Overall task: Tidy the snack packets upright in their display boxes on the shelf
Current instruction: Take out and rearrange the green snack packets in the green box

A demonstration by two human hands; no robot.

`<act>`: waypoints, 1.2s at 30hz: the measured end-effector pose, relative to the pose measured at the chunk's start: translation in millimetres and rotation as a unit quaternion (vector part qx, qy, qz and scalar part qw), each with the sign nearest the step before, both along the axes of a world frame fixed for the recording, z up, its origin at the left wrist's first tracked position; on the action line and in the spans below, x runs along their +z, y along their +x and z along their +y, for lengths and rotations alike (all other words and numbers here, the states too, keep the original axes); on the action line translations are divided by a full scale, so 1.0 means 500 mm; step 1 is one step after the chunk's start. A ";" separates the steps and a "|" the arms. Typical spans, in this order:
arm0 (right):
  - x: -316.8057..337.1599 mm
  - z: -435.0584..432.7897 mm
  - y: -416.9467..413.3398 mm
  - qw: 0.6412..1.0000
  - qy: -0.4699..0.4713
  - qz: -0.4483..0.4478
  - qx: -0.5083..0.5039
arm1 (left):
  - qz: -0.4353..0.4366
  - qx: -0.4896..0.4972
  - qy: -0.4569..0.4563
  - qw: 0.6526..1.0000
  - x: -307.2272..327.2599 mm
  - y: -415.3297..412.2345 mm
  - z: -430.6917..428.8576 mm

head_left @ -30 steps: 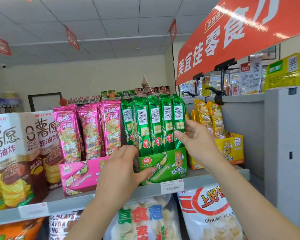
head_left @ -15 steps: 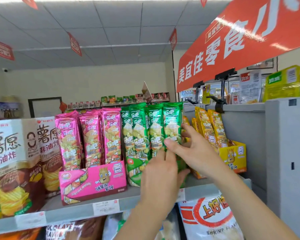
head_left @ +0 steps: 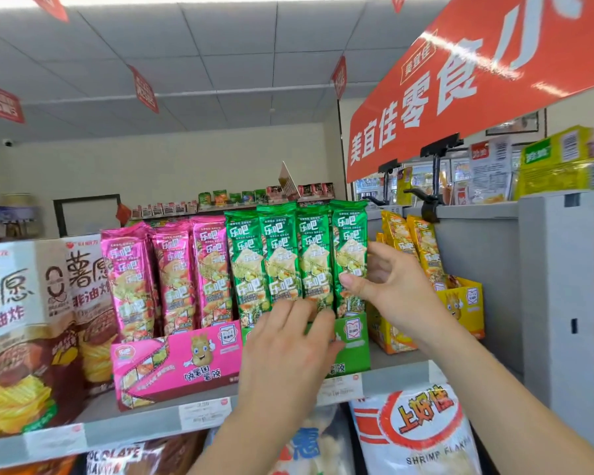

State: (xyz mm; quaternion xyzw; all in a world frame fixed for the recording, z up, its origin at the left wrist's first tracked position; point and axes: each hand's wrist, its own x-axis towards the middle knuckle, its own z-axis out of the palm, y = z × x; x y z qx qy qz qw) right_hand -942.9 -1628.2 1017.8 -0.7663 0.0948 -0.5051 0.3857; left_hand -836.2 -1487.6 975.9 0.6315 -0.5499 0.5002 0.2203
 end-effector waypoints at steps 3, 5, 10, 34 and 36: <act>0.015 0.010 0.001 0.999 -0.030 -0.019 0.003 | -0.016 -0.009 0.007 1.000 0.005 0.009 0.002; 0.030 0.016 0.001 0.997 -0.039 -0.052 0.032 | -0.017 -0.033 0.014 0.999 0.008 0.013 0.002; 0.076 0.016 -0.001 0.991 -0.002 -0.100 0.085 | 0.046 -0.058 0.011 0.997 0.018 0.001 0.012; 0.122 0.037 -0.021 0.930 0.110 -0.276 0.217 | 0.008 0.060 0.299 0.952 0.331 0.042 -0.033; 0.154 0.052 -0.050 0.912 0.110 -0.314 0.242 | -0.006 0.059 0.291 0.955 0.331 0.046 -0.031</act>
